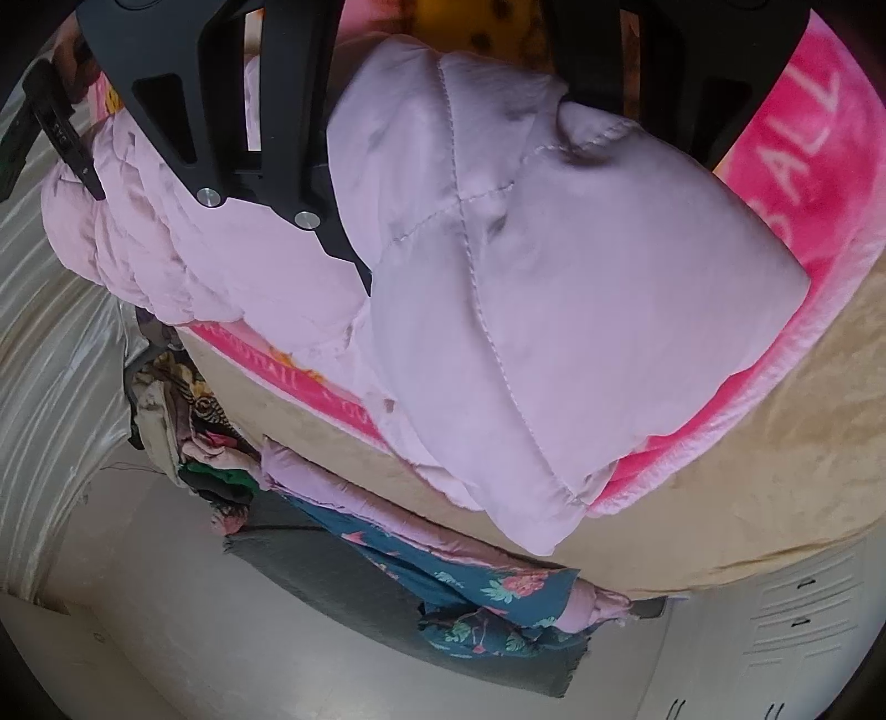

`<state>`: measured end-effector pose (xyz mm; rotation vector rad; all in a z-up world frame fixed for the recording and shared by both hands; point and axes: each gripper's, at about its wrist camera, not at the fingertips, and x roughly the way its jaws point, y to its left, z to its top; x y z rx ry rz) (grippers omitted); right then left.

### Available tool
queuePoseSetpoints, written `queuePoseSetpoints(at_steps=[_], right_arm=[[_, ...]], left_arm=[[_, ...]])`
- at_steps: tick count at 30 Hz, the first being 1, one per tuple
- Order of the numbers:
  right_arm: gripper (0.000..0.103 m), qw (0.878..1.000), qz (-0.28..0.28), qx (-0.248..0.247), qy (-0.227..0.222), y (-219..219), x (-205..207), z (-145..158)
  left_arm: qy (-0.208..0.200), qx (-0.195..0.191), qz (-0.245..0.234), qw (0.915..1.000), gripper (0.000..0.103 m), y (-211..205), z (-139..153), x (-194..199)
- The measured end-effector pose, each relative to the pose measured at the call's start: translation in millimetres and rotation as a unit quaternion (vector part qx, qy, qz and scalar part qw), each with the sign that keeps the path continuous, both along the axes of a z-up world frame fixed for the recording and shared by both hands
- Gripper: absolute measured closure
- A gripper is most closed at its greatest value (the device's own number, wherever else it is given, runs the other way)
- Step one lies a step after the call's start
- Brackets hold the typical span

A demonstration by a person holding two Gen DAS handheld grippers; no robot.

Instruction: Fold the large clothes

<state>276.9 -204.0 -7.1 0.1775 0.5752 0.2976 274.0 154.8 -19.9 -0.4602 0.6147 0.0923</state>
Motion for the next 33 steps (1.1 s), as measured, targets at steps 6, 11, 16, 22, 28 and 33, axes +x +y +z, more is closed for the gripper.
queuePoseSetpoints(at_steps=[6, 11, 16, 22, 28, 33], right_arm=[[0.068, 1.000, 0.005, -0.002, 0.004, -9.5, -29.5, 8.3], [0.068, 1.000, 0.004, -0.004, 0.005, -14.8, -53.6, 7.6], [0.068, 1.000, 0.004, -0.008, 0.006, -16.0, -76.6, 7.9], [0.068, 1.000, 0.003, -0.010, 0.008, -17.4, -94.8, 8.7], [0.068, 1.000, 0.003, -0.009, 0.011, -21.5, -111.2, 6.8], [0.068, 1.000, 0.003, -0.007, 0.016, -25.1, -125.7, 3.2]], left_arm=[[-0.001, 0.019, 0.000, 0.9998, 0.069, -12.0, 7.6, -25.6], [0.005, 0.025, -0.003, 0.9997, 0.069, -16.6, 6.6, -46.7], [0.011, 0.025, -0.005, 0.9996, 0.069, -19.0, 5.7, -61.4], [0.014, 0.028, -0.009, 0.9995, 0.069, -19.8, 5.8, -76.6], [0.015, 0.033, -0.014, 0.9993, 0.069, -22.6, 5.1, -89.6], [0.017, 0.037, -0.019, 0.9990, 0.069, -25.0, 1.4, -102.2]])
